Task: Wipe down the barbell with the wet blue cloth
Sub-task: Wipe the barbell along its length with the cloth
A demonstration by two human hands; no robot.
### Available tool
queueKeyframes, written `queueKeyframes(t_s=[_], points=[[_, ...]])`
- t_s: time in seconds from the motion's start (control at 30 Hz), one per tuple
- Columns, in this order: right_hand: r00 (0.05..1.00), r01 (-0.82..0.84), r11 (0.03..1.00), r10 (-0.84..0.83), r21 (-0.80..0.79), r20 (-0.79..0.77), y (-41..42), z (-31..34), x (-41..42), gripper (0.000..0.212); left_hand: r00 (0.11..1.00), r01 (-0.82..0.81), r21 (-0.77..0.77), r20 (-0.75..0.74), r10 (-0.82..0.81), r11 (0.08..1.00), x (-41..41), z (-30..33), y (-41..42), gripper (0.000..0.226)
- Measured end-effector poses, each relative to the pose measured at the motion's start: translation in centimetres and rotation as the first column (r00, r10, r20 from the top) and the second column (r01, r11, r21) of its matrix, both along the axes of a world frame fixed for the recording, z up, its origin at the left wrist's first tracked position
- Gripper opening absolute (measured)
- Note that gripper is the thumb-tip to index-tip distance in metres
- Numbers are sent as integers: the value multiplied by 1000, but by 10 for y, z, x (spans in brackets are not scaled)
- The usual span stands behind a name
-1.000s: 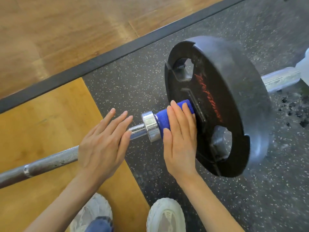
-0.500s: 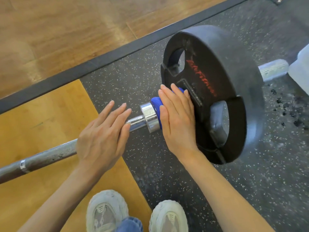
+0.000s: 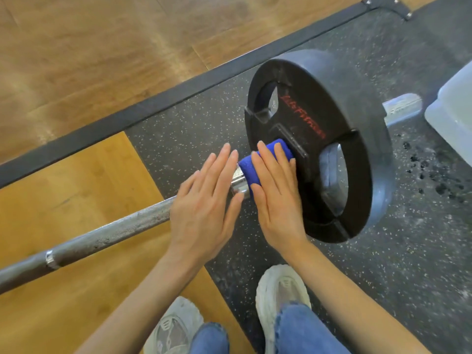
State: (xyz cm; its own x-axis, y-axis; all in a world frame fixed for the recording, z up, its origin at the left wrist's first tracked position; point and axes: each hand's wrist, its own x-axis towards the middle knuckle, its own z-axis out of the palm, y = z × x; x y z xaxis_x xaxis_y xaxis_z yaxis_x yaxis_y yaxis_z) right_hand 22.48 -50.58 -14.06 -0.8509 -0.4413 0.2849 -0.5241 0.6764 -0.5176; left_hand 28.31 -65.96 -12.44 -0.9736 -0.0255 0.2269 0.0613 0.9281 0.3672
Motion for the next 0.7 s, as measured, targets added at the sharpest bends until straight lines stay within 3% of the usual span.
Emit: queueKeyframes(t_s=[0.13, 0.37, 0.7], points=[[998, 26, 1000, -25, 15, -63, -21, 13, -26, 54, 998, -10, -43, -61, 7, 999, -6, -7, -2, 57], [999, -39, 999, 39, -14, -27, -2, -8, -2, 51, 998, -42, -82, -59, 37, 996, -15, -5, -7, 58], [995, -95, 994, 95, -52, -15, -13, -12, -22, 52, 986, -164, 15, -20, 164, 986, -45, 1, -20, 52]])
